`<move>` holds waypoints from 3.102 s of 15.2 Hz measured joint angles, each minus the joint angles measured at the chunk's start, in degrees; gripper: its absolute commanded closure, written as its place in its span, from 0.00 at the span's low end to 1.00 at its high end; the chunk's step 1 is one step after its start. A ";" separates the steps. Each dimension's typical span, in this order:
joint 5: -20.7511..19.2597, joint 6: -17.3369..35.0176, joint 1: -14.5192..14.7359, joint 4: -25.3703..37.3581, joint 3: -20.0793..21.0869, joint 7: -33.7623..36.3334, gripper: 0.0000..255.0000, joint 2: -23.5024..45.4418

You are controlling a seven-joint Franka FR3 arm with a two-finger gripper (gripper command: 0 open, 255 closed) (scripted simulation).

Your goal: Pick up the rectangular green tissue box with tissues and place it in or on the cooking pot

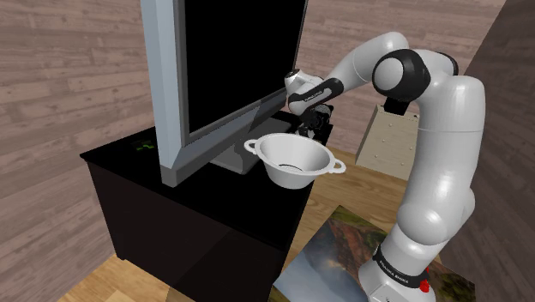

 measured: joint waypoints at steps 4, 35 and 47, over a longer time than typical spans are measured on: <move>0.01 -0.25 0.01 -0.34 0.00 -0.04 1.00 0.02; 2.22 -13.26 0.68 8.82 0.41 -7.62 1.00 -5.46; 2.98 -20.73 1.04 16.73 0.52 -11.76 1.00 -6.03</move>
